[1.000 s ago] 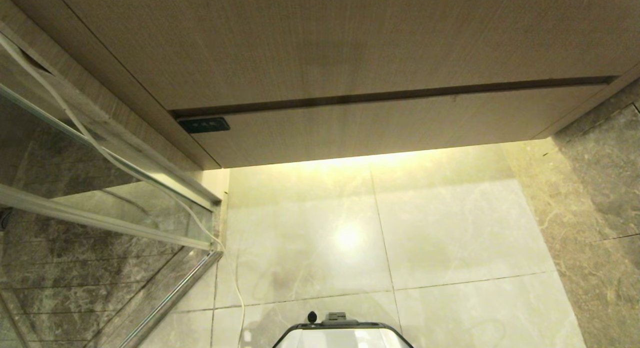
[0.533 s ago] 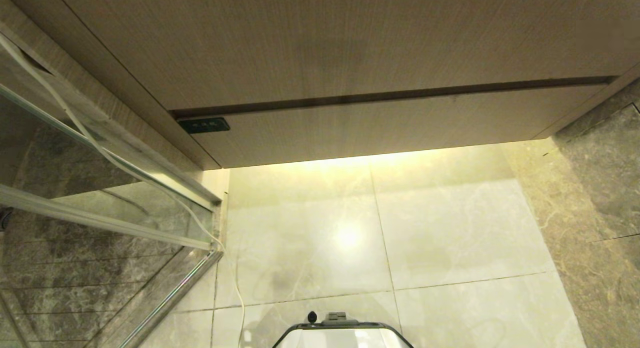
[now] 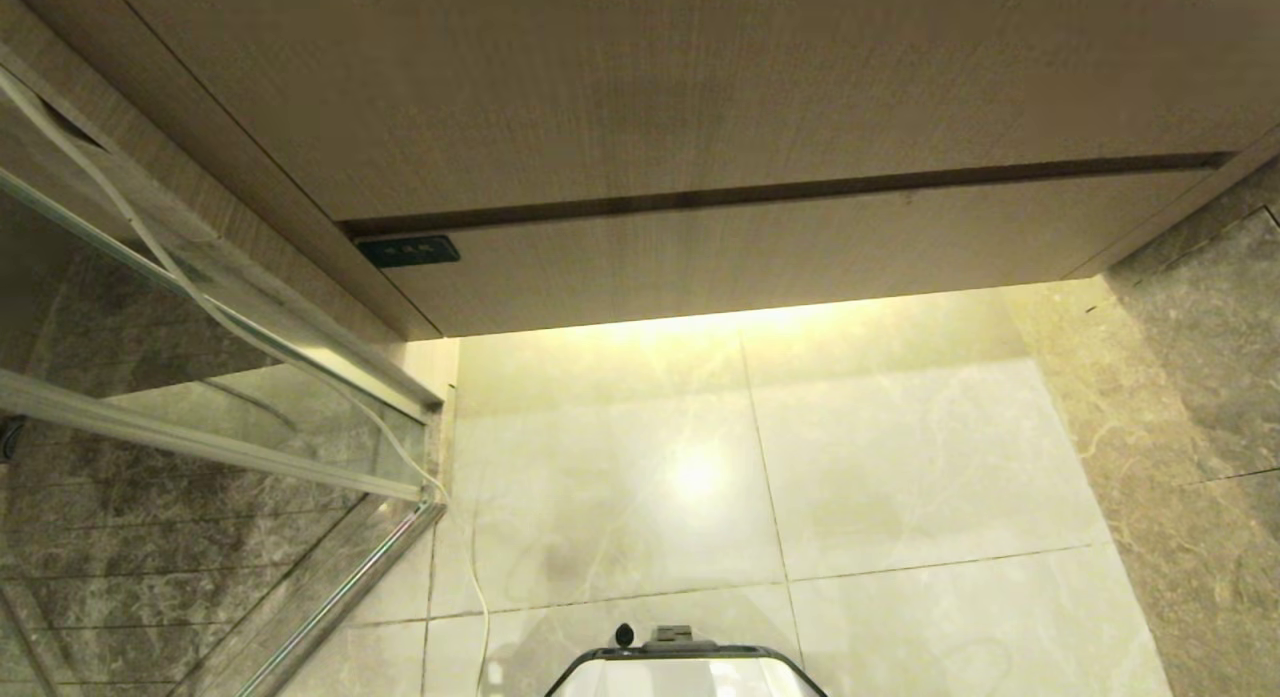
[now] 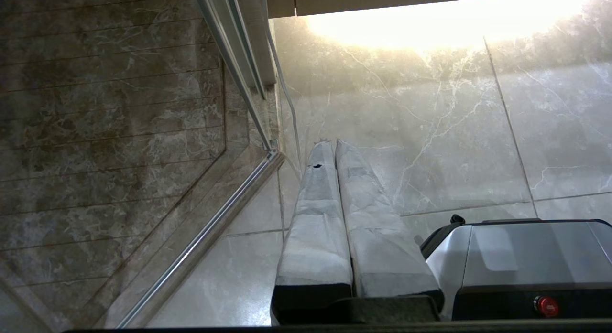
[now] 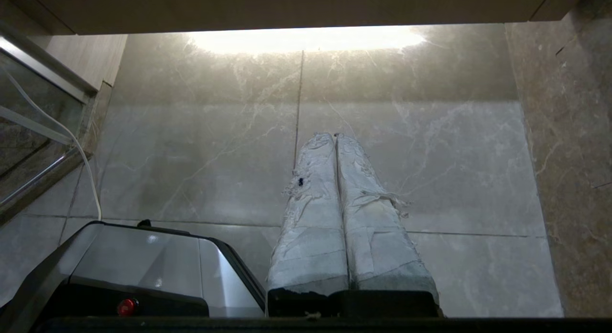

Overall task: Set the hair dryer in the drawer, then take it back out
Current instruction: Pull open the drawer

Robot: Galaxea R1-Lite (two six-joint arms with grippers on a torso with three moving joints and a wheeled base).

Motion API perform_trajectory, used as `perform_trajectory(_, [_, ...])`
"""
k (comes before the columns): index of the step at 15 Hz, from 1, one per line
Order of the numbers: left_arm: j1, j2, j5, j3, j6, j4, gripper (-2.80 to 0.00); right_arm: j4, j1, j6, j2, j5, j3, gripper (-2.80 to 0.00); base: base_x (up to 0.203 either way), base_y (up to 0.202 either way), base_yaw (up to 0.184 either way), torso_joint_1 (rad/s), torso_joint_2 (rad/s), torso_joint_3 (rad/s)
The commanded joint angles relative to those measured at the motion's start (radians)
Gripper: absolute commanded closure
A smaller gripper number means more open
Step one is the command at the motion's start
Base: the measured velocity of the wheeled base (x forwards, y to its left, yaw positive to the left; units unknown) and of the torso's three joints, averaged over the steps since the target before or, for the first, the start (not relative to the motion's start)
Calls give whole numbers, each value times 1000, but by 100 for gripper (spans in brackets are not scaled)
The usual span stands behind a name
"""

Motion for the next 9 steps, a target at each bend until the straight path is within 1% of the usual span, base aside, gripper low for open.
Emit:
perform_trajectory(1, [0,0,0,0,-1,0,0,-1,1,-13,-35,2,40,0,0,0,0,0,0,0])
perform_trajectory(7, [-1,0,0,0,-1,0,0,10,1,-9,-35,-2,37,0,0,0,0,0,0,0])
perform_trajectory(9, [0,0,2,0,-1,0,0,10,1,-22,-35,11,9,0,0,0,0,0,0,0])
